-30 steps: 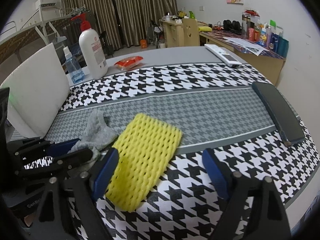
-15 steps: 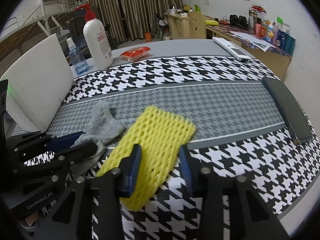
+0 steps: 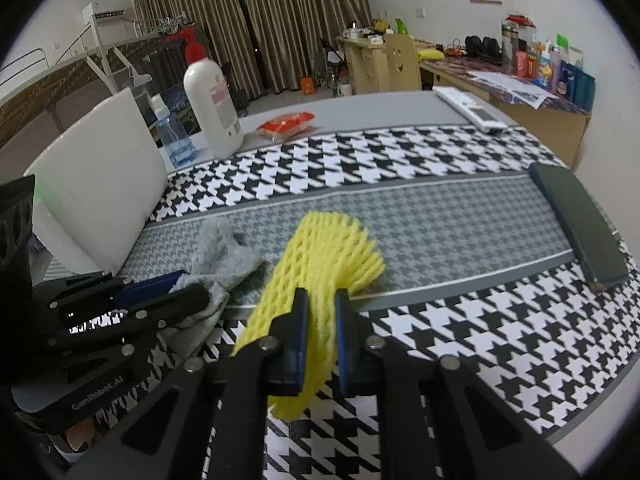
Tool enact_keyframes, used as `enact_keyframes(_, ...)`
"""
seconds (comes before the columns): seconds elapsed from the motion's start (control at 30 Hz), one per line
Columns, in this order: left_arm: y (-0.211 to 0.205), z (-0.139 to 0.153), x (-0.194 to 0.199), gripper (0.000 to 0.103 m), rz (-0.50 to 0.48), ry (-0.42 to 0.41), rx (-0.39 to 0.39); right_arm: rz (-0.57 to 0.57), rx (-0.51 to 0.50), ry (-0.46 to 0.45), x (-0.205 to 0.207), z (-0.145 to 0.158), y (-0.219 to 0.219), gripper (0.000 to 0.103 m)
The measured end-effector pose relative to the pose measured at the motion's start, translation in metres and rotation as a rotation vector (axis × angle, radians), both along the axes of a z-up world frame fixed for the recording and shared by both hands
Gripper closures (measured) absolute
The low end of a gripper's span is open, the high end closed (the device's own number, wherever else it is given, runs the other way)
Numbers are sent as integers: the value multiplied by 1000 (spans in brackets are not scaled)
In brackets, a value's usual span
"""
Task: Organize soft objects
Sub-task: 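Lift and carry the grey sock and yellow mesh sleeve over the styrofoam box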
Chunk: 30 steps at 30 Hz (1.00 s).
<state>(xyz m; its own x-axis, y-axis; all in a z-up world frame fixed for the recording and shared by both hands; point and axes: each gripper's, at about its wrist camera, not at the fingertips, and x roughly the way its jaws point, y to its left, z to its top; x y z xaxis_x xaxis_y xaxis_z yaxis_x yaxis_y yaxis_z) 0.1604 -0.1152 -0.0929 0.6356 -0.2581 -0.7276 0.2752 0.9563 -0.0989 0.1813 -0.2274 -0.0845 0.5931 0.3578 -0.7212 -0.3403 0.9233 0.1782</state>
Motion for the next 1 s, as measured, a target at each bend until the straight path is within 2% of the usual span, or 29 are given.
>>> enact_keyframes(1.0,31,45,-44,85,80,-152,2,19,4,-114,-21,36,15,87)
